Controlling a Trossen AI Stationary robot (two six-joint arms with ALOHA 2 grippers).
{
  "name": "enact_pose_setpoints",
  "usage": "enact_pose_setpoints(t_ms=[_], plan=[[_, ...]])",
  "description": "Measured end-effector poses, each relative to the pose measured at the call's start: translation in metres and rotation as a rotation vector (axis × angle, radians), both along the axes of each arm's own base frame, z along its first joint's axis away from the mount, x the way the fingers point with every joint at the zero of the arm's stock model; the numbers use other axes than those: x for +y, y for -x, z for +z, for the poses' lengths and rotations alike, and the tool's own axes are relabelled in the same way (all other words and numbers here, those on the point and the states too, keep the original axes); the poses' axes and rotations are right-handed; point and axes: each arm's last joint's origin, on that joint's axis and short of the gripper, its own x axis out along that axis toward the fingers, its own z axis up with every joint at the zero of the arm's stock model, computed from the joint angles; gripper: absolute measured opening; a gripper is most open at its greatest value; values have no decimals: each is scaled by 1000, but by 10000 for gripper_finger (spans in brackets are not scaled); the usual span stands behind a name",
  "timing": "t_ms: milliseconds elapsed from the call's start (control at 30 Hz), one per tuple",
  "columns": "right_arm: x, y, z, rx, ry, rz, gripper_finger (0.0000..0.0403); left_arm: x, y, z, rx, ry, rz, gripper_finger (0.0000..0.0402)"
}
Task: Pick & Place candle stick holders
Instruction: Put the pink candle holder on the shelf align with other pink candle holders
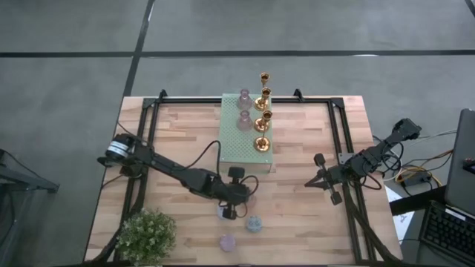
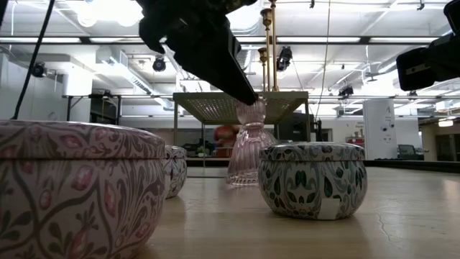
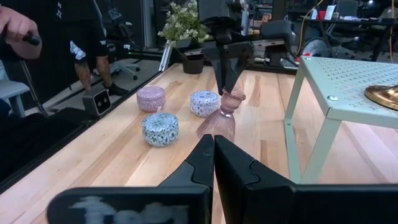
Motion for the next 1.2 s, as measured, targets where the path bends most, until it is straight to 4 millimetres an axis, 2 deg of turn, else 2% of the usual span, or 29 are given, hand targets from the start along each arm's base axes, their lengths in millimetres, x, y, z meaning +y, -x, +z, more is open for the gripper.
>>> enact_pose_setpoints(t_ms=[167, 400, 567, 833, 933, 1200], plan=[[0, 0, 0, 0, 0, 0, 8, -1, 7, 9, -3, 3, -6, 23], [0, 0, 0, 0, 0, 0, 8, 5, 21, 42, -72, -11, 10, 24], [0, 0, 0, 0, 0, 0, 8, 11, 36, 78, -183, -17, 9, 24], [0, 0, 0, 0, 0, 0, 8, 31, 61, 127, -319, -219, 130, 24], [0, 0, 0, 0, 0, 0, 8, 41, 63, 135, -338, -283, 182, 24], [0, 0, 0, 1, 0, 0, 8, 69, 58, 137, -318, -325, 256, 25]])
